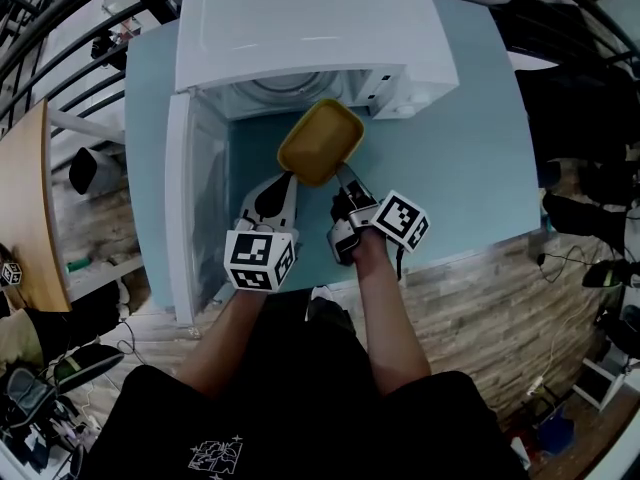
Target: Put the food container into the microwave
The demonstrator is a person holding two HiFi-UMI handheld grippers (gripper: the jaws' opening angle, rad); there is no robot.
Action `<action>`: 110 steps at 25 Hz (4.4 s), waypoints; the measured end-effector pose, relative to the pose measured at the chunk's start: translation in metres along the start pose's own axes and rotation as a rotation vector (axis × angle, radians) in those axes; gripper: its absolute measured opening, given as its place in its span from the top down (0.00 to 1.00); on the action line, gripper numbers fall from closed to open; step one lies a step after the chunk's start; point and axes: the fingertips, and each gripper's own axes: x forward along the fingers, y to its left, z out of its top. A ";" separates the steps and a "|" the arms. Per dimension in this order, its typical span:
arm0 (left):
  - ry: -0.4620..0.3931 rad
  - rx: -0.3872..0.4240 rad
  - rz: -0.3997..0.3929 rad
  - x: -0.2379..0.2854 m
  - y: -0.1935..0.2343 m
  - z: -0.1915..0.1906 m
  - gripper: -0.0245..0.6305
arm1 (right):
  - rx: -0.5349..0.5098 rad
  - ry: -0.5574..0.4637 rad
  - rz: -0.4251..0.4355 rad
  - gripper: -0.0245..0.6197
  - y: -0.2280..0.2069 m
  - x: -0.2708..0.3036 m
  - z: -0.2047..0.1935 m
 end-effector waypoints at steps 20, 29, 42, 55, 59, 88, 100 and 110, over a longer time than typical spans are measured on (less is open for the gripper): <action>-0.028 -0.017 0.059 0.020 0.026 0.034 0.95 | 0.017 0.007 0.037 0.93 0.030 0.052 0.019; -0.058 -0.034 0.090 0.027 0.042 0.044 0.95 | 0.040 -0.005 0.049 0.93 0.033 0.076 0.026; -0.073 -0.067 0.119 0.041 0.057 0.046 0.95 | 0.077 -0.030 0.048 0.93 0.035 0.108 0.031; -0.078 -0.090 0.139 0.055 0.073 0.049 0.95 | 0.126 -0.075 0.061 0.93 0.037 0.138 0.038; -0.080 -0.095 0.147 0.059 0.077 0.051 0.95 | 0.144 -0.086 0.064 0.93 0.036 0.145 0.040; -0.085 -0.103 0.158 0.057 0.091 0.053 0.95 | 0.143 -0.113 0.086 0.93 0.045 0.171 0.043; -0.094 -0.103 0.161 0.054 0.090 0.053 0.95 | 0.075 -0.078 0.112 0.85 0.051 0.166 0.040; -0.110 -0.107 0.160 0.044 0.079 0.056 0.95 | 0.053 -0.074 0.111 0.91 0.054 0.143 0.035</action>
